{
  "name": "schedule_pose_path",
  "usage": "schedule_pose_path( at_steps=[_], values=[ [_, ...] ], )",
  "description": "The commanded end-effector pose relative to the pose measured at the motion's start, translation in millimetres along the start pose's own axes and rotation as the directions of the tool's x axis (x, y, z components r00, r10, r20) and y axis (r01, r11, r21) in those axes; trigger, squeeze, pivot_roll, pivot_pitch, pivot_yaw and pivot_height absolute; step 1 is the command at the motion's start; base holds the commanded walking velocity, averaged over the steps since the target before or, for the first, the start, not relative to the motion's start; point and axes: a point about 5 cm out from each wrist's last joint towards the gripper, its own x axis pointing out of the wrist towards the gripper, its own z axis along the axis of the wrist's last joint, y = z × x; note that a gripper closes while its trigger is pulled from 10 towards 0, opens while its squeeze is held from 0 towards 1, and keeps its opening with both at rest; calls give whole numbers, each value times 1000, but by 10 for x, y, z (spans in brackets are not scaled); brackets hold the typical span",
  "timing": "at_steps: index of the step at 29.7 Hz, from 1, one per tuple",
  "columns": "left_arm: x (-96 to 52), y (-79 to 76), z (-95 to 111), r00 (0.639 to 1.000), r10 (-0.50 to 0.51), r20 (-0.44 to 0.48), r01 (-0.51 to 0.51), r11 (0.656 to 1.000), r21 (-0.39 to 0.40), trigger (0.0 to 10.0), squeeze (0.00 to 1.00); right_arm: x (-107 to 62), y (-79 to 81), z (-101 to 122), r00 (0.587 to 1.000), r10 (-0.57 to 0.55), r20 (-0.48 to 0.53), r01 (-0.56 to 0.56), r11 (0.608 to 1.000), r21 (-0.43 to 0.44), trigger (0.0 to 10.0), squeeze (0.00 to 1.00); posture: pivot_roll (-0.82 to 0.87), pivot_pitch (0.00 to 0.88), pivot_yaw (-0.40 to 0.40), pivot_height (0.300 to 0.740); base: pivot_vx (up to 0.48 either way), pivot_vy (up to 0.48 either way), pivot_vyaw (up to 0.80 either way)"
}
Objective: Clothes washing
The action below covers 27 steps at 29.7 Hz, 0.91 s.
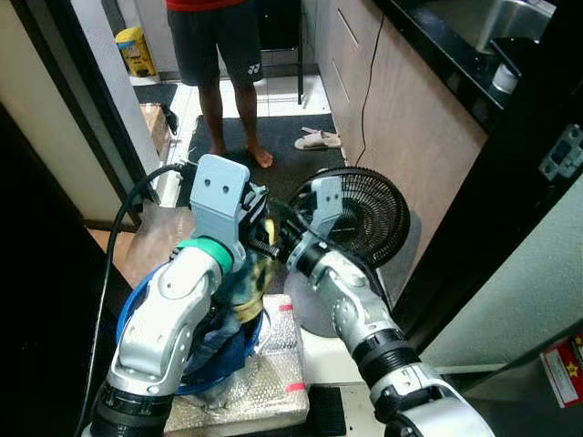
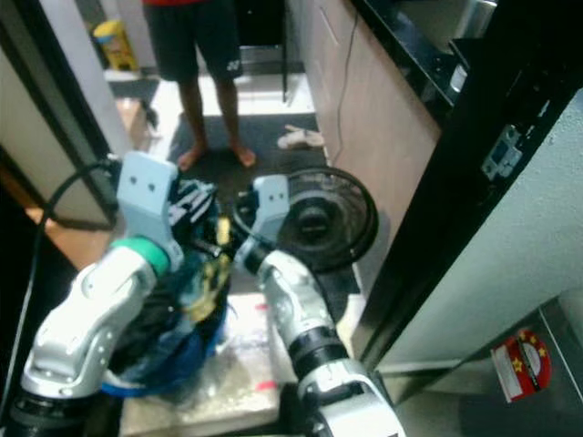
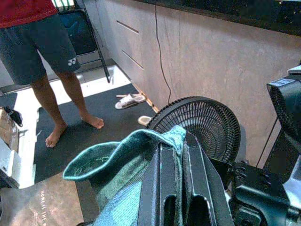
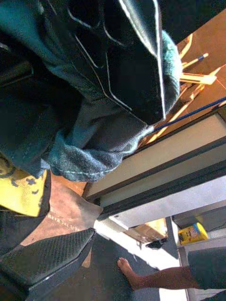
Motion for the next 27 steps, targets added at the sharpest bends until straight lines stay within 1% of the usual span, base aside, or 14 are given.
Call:
schedule_pose_path(
  at_steps=[1,3,6,7,8,9,10,11,14,22,24,25,26,27],
  values=[
    [-14,-35,-23,1000,-8,-10,8,1000,-3,10000,0,143,248,-71,998,67,-15,-67,998,-4,10000,0,81,103,54,740,0,0,0],
    [-13,-36,-24,1000,-7,-10,7,1000,-3,10000,0,143,249,-88,997,70,-23,-71,997,-17,10000,0,79,104,54,740,0,0,0],
    [-12,-36,-25,1000,-6,-10,6,1000,-4,10000,0,128,249,-106,996,88,-29,-88,996,-5,10000,0,77,105,51,740,0,0,0],
    [-10,-33,-28,1000,-4,-11,4,1000,-5,10000,0,105,280,-129,988,147,-36,-147,989,20,10000,0,71,107,53,740,0,0,0],
    [-7,-34,-32,1000,-2,-12,2,1000,-7,10000,0,81,334,-146,973,226,-41,-224,974,42,10000,0,68,107,54,740,0,0,0],
    [-7,-34,-32,1000,-2,-12,2,1000,-7,10000,0,81,334,-146,973,226,-41,-224,974,42,10000,0,68,107,54,740,0,0,0],
    [-3,-36,-36,1000,-2,-13,2,1000,-8,10000,0,57,398,-160,949,311,-47,-307,949,69,10000,0,68,107,54,740,0,0,0],
    [2,-40,-38,1000,-3,-14,2,1000,-9,10000,0,45,453,-164,928,369,-49,-365,928,80,10000,0,65,108,55,740,0,0,0],
    [13,-47,-42,1000,-4,-14,4,1000,-10,10000,0,42,522,-160,897,441,-43,-435,895,97,10000,0,67,106,53,740,0,0,0],
    [2,-29,-44,1000,8,-14,-8,1000,-9,10000,0,59,498,-166,908,417,-44,-413,908,76,10000,0,75,105,45,740,0,0,0],
    [-4,-25,-46,1000,11,-15,-11,1000,-8,10000,0,58,481,-165,916,399,-40,-396,916,71,10000,0,76,104,44,740,0,0,0],
    [-8,-23,-50,1000,14,-16,-14,1000,-8,10000,0,57,447,-169,930,366,-45,-364,930,54,10000,0,76,104,43,740,0,0,0],
    [-8,-23,-50,1000,14,-16,-14,1000,-8,10000,0,57,447,-169,930,366,-45,-364,930,54,10000,0,76,104,43,740,0,0,0],
    [-11,-24,-52,1000,16,-16,-16,1000,-9,10000,0,51,405,-175,943,330,-55,-328,944,30,10000,0,75,104,43,740,0,0,0]
  ],
)
